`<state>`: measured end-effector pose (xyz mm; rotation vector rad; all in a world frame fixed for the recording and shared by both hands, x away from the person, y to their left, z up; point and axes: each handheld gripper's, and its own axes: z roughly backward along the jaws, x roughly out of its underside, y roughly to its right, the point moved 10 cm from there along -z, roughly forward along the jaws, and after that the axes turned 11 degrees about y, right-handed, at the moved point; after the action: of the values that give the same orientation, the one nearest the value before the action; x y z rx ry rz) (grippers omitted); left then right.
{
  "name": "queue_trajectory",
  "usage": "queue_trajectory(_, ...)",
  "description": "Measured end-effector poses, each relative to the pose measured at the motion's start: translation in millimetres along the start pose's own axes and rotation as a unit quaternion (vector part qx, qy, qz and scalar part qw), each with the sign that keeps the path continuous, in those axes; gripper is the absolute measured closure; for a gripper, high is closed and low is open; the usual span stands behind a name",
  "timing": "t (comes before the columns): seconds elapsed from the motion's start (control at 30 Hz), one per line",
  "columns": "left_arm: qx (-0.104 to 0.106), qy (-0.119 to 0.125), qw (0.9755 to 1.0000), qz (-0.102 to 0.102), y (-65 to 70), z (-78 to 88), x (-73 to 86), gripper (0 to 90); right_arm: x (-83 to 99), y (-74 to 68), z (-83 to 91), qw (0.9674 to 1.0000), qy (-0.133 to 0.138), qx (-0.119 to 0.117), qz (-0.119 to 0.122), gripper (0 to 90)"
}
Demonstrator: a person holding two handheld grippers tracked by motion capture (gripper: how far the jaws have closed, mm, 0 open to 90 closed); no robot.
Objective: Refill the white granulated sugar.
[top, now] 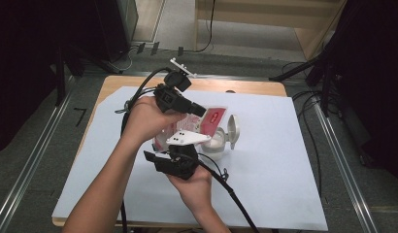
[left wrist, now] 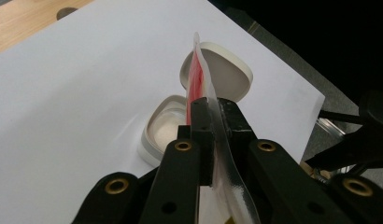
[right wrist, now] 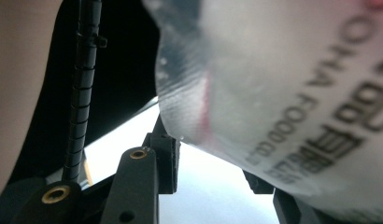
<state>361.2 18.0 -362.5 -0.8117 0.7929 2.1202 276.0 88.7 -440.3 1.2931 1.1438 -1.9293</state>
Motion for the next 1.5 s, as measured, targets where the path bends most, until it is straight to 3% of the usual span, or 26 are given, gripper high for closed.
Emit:
queue_trajectory(0.1,0.002,0.011,0.9999,0.001,0.2,3.8,6.1,86.2,2.4,-1.3,-1.3,0.9997,0.012,-0.01,-0.019,61.5)
queue_trajectory(0.37,0.011,0.017,0.9998,0.0,-0.9,12.6,20.6,85.6,17.7,-3.4,-7.8,0.9999,-0.008,0.001,0.013,59.4)
queue_trajectory(0.57,0.009,0.01,0.9999,-0.001,-3.4,18.0,28.1,85.6,25.8,-3.9,-11.3,0.9998,-0.016,-0.004,0.006,58.2)
queue_trajectory(1.07,0.02,-0.005,0.9998,0.006,-10.1,26.3,46.0,85.0,45.4,-3.4,-15.3,0.9992,-0.036,-0.001,0.018,56.9)
queue_trajectory(1.5,0.026,-0.011,0.9995,0.013,-17.6,24.0,53.1,84.3,53.9,-0.5,-16.6,0.9989,-0.043,-0.009,0.013,56.4)
